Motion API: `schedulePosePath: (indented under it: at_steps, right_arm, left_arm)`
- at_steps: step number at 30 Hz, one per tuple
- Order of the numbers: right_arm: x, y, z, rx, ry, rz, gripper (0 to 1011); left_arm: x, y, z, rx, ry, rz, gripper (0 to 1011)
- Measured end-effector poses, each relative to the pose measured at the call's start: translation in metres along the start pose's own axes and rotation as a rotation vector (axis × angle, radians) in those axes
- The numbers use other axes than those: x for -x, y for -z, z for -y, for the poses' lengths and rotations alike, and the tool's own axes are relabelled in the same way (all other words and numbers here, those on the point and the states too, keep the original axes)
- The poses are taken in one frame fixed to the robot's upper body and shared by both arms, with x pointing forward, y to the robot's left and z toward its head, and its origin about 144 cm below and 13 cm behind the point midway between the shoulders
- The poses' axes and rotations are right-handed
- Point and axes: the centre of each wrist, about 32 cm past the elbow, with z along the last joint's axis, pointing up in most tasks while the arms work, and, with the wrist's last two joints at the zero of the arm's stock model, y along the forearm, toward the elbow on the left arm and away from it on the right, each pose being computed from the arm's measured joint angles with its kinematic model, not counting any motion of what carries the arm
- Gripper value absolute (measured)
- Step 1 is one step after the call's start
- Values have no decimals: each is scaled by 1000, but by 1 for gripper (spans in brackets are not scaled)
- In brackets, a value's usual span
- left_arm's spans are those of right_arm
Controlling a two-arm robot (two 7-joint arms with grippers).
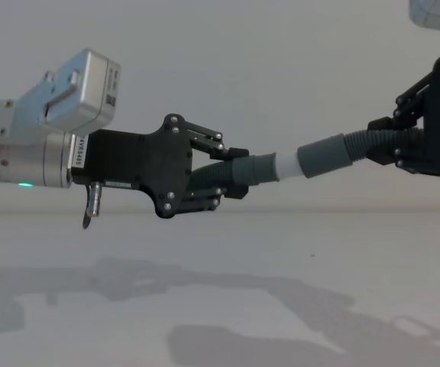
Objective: Use both hands to pick up one end of the pipe from the table, align the ends, and insert them.
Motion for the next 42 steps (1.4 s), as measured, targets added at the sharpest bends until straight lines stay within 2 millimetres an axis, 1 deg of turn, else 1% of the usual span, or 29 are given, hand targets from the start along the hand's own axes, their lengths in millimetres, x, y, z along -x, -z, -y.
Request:
schedulePosePath:
  at_steps: [12,26,42]
  right_arm:
    - [0,4,-2,-7,3,-27,196]
    - [4,12,-11,-43,-21,-69,196]
    - [6,18,-17,-97,-19,-123,196]
  left_arm:
    - [0,0,0,-1,0,0,344]
    - [0,0,0,-1,0,0,344]
    - [0,0,-1,-3,0,0,344]
